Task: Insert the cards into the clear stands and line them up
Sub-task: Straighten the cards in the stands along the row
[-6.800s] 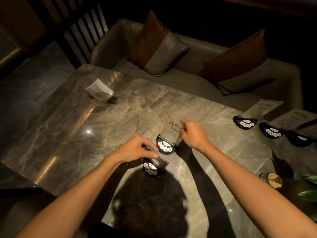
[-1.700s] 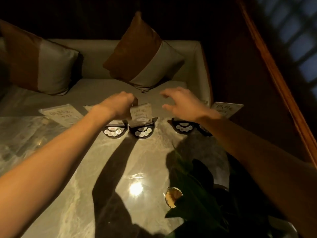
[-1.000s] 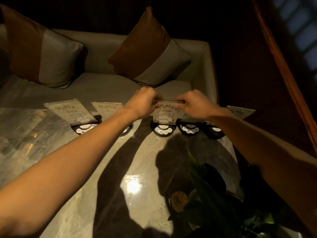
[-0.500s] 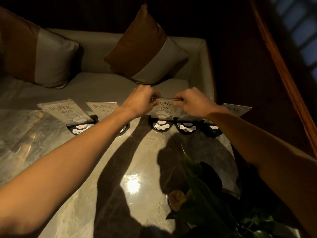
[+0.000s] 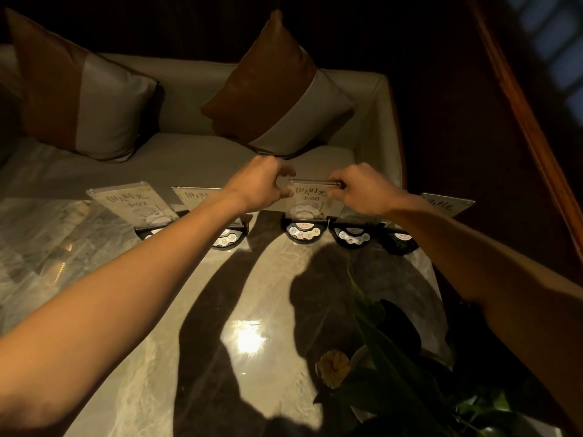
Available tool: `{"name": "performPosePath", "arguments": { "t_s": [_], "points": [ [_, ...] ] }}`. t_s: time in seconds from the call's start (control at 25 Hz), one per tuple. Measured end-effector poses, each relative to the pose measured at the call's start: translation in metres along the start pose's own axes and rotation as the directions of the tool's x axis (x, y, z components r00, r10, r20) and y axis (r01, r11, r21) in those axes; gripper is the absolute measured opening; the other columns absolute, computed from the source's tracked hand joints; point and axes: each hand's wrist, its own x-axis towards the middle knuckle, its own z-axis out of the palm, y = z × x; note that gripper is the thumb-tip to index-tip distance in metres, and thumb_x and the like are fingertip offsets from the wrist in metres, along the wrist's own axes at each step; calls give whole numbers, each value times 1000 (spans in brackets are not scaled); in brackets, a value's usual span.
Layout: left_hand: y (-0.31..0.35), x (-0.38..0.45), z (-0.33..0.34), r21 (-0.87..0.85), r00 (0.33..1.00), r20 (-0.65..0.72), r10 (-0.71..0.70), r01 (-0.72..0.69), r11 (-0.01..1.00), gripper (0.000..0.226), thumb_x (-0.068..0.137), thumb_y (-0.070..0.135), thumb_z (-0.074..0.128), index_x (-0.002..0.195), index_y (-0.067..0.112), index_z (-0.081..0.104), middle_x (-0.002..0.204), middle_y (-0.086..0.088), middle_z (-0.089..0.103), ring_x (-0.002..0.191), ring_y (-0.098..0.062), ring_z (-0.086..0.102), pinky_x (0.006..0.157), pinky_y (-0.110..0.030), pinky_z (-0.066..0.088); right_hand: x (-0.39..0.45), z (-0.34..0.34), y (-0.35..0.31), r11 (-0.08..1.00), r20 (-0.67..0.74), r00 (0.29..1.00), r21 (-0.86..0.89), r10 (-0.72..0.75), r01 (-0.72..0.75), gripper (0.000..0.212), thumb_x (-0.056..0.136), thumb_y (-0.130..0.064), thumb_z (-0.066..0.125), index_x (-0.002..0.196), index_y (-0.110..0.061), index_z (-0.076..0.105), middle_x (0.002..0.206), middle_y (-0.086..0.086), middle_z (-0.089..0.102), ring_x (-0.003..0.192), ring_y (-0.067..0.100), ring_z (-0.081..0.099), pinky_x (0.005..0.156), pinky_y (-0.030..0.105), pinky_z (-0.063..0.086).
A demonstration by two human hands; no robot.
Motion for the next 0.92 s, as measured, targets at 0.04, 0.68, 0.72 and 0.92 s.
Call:
{"name": "performPosePath", "arguments": {
  "t_s": [0.04,0.68,0.72,0.92],
  "points": [
    [-7,-4,-6,27,1000,3,-9,9,1000,49,84,31,78,130,20,64,130,-2,68,118,-21,64,100,-40,52,0,0,-1,1000,14,1000,-14,8,-8,24,96,-25,63,120,-21,66,107,-1,72,84,7,61,61,13,41],
    [-95,-52,-41,165,994,-16,-106,107,981,17,85,15,70,101,21,74,96,-10,73,97,-33,67,76,-37,48,67,45,-156,973,61,981,-130,-184,190,11,93,-25,62,97,-20,71,88,3,67,91,26,66,71,34,44],
    [-96,-51,-40,114,994,-36,-103,107,988,15,85,16,72,99,19,74,95,-8,73,97,-31,67,77,-37,49,69,45,-153,976,47,983,-119,-180,184,11,94,-25,62,90,-18,70,81,-1,64,86,24,65,66,31,41],
    [-94,-43,-39,-33,991,-95,-94,91,995,21,86,20,77,107,19,75,107,-4,76,103,-23,69,93,-39,55,62,31,-122,995,42,994,-22,-99,100,14,96,-25,63,104,-18,74,84,-10,66,72,4,61,57,18,39]
  ]
}}
